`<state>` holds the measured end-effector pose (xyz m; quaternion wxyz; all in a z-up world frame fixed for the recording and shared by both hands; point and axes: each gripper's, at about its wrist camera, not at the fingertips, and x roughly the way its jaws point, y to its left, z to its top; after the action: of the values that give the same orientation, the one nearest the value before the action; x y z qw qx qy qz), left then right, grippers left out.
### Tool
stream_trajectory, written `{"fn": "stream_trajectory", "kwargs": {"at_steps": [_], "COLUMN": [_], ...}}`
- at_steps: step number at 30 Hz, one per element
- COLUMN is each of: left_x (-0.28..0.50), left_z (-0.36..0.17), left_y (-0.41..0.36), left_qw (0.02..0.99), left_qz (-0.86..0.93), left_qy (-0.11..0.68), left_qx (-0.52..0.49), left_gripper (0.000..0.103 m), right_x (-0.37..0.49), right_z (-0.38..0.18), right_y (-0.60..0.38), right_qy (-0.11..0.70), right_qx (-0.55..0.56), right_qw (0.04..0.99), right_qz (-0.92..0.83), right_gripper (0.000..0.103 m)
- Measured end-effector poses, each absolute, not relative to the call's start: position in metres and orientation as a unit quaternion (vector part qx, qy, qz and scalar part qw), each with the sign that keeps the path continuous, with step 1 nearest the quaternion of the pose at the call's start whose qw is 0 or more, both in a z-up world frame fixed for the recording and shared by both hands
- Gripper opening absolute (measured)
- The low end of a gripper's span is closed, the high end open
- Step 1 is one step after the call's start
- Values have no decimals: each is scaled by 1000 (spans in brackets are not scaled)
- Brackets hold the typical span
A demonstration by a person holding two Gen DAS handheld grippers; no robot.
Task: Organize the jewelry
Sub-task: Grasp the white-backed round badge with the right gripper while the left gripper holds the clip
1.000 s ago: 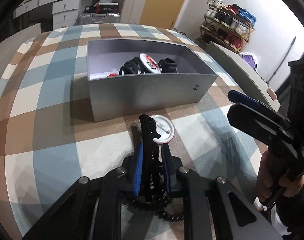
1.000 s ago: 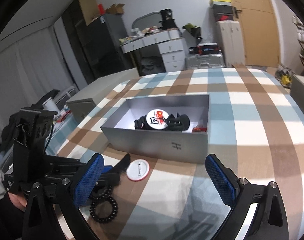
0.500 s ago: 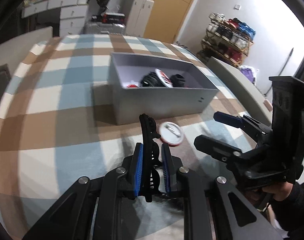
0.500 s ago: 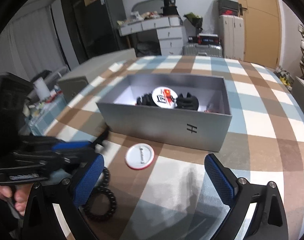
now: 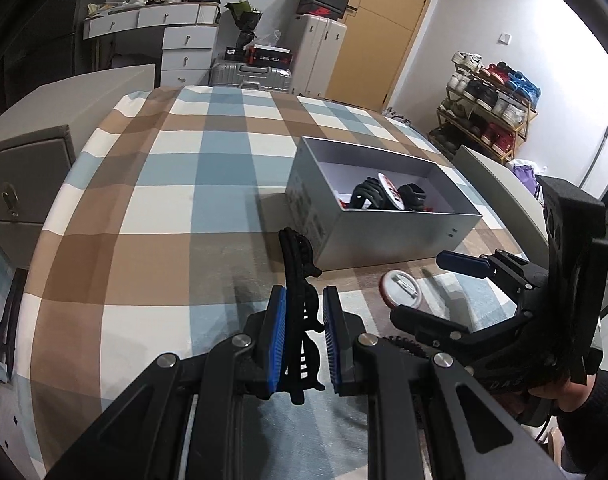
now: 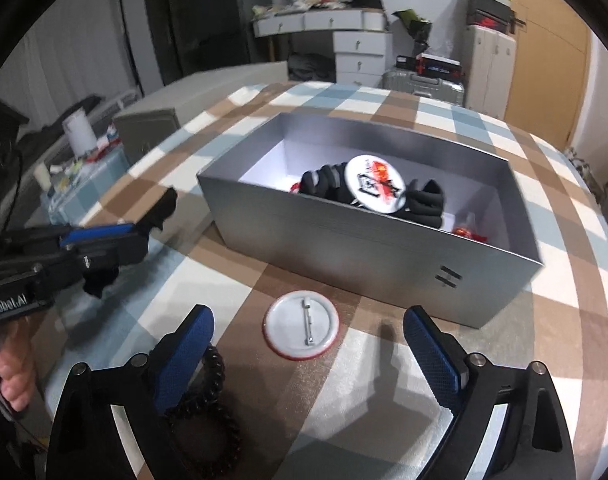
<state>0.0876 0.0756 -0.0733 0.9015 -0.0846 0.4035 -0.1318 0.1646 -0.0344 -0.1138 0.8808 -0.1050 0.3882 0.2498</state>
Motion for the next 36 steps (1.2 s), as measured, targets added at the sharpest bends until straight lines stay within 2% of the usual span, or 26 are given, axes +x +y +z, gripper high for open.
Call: {"fn": "stream_trajectory", "kwargs": {"at_steps": [2, 5, 8, 10, 12, 26, 36], "left_x": [88, 86, 84, 84, 85, 82, 87], "left_z": [-74, -73, -72, -73, -74, -62, -49], "left_y": [78, 79, 79, 80, 80, 72, 62], "left_qw": [901, 901, 902, 901, 900, 907, 913], "left_qz": [-131, -130, -127, -128, -124, -105, -102], "left_qy": [403, 403, 403, 405, 408, 401, 390], "left_qx": [-89, -90, -89, -91, -89, -77, -66], "left_gripper": [13, 13, 13, 13, 13, 13, 13], "right_x": [167, 170, 167, 164, 159, 161, 148], "right_z": [-116, -120, -119, -118, -117, -109, -77], "right_y": [-29, -24, -23, -22, -20, -45, -74], "right_qy": [396, 409, 401, 396, 391, 389, 335], "right_qx": [-117, -129, -138, -141, -146, -67, 6], "right_qw": [877, 870, 872, 871, 869, 873, 886], "right_qz": [246, 242, 243, 253, 266, 286, 321], "right_gripper": [92, 75, 70, 59, 42, 41, 42]}}
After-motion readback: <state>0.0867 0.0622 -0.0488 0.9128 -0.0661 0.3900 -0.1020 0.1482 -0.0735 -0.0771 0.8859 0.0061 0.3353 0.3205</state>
